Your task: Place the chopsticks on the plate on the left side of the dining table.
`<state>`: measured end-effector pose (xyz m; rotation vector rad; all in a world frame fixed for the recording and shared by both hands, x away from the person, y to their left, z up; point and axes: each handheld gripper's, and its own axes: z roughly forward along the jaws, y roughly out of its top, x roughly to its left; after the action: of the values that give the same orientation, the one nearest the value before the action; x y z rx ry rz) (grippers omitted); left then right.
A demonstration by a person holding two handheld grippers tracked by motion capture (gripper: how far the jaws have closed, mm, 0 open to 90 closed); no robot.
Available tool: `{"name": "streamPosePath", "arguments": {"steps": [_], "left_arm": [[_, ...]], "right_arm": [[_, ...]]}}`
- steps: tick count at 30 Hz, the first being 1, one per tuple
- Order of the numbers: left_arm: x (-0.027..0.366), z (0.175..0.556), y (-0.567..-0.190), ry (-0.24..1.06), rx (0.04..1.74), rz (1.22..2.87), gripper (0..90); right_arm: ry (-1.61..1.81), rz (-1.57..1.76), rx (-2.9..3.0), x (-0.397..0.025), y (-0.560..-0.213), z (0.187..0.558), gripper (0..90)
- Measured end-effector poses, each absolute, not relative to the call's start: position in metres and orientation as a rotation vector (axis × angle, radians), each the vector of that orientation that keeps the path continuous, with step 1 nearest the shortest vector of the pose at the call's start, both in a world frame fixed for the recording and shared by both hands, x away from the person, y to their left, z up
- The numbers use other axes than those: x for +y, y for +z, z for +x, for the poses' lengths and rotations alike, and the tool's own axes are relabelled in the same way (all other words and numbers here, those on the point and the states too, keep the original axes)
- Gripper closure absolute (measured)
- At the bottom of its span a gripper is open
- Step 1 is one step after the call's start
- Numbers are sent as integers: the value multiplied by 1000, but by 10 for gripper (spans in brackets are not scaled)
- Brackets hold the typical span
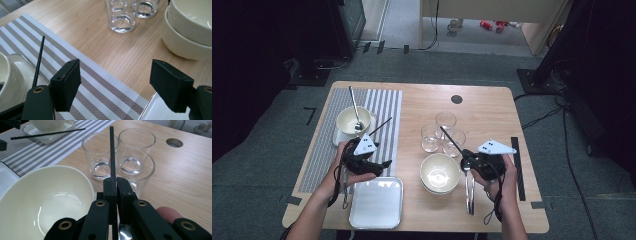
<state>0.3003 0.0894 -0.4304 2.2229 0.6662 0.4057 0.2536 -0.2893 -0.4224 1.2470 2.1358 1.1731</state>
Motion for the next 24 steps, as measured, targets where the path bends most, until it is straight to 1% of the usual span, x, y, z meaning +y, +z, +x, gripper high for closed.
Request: {"name": "streamPosePath", "arguments": {"steps": [16, 24], "left_arm": [[72, 298, -419, 424, 585, 2244, 258], [63, 296, -415, 429, 547, 2243, 261]], "right_arm": [[1174, 1156, 2202, -263, -410, 255, 875], [1181, 1159, 2213, -256, -411, 257, 874]]}}
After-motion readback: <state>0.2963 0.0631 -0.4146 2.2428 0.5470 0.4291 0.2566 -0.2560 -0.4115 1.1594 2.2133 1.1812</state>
